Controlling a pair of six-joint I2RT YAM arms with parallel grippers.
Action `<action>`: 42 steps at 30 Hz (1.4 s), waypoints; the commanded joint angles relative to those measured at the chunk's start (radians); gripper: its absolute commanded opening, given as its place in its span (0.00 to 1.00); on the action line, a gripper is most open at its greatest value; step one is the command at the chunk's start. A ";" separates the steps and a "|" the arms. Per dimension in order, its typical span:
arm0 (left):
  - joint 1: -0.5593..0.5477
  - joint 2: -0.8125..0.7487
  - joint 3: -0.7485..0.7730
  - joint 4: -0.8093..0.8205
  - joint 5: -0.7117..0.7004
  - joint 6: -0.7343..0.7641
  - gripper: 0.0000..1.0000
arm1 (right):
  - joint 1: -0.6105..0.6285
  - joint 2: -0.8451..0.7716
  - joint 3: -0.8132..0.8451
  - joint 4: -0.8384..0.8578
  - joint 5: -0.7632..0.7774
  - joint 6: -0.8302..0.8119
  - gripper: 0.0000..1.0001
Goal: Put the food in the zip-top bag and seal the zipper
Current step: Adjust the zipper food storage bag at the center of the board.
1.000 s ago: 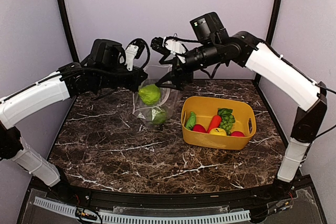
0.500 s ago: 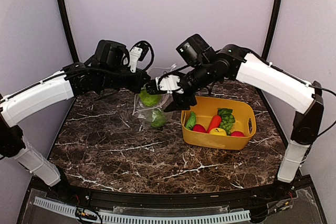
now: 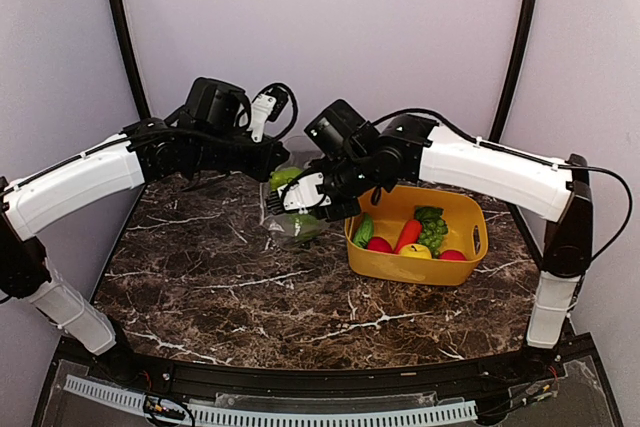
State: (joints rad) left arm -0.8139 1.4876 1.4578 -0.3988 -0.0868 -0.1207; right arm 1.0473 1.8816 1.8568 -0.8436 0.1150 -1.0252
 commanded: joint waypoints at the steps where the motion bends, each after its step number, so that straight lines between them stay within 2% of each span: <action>1: 0.001 0.004 0.031 -0.027 0.005 0.022 0.01 | 0.001 -0.001 0.010 0.114 0.106 0.002 0.29; 5: 0.011 0.013 0.048 -0.052 -0.055 0.046 0.01 | 0.002 0.011 0.092 0.120 0.072 0.008 0.03; 6: 0.025 0.015 0.056 -0.064 -0.076 0.050 0.01 | 0.002 0.019 0.124 0.117 0.054 0.010 0.00; 12: 0.139 -0.015 0.102 -0.114 -0.198 0.061 0.01 | 0.003 0.096 0.338 0.121 -0.043 0.009 0.00; 13: 0.144 -0.034 0.101 -0.113 -0.245 0.081 0.01 | 0.003 0.110 0.365 0.124 -0.052 0.006 0.00; 16: 0.150 -0.075 0.081 -0.088 -0.266 0.128 0.01 | 0.003 0.144 0.407 0.140 -0.086 0.010 0.00; 21: 0.150 -0.059 0.068 -0.084 -0.160 0.148 0.01 | 0.004 0.138 0.349 0.101 -0.143 0.014 0.00; 30: 0.148 0.023 0.080 -0.087 0.114 0.064 0.01 | 0.004 0.036 0.138 0.025 -0.206 0.103 0.00; 31: 0.147 0.029 0.081 -0.087 0.137 0.059 0.01 | 0.005 0.022 0.126 0.019 -0.211 0.113 0.02; 33: 0.146 0.052 0.087 -0.090 0.187 0.046 0.01 | 0.004 -0.007 0.115 -0.005 -0.219 0.137 0.22; 34: 0.145 0.064 0.088 -0.091 0.208 0.041 0.01 | 0.003 -0.022 0.112 -0.015 -0.224 0.152 0.27; 37: 0.142 0.078 0.089 -0.091 0.220 0.035 0.01 | -0.008 -0.071 0.121 -0.065 -0.269 0.181 0.34; 42: 0.140 0.087 0.085 -0.084 0.223 0.032 0.01 | -0.095 -0.161 0.117 -0.146 -0.423 0.213 0.37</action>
State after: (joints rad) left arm -0.6678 1.5814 1.5341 -0.4725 0.0978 -0.0719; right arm 1.0256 1.8057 1.9656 -0.9127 -0.1631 -0.8658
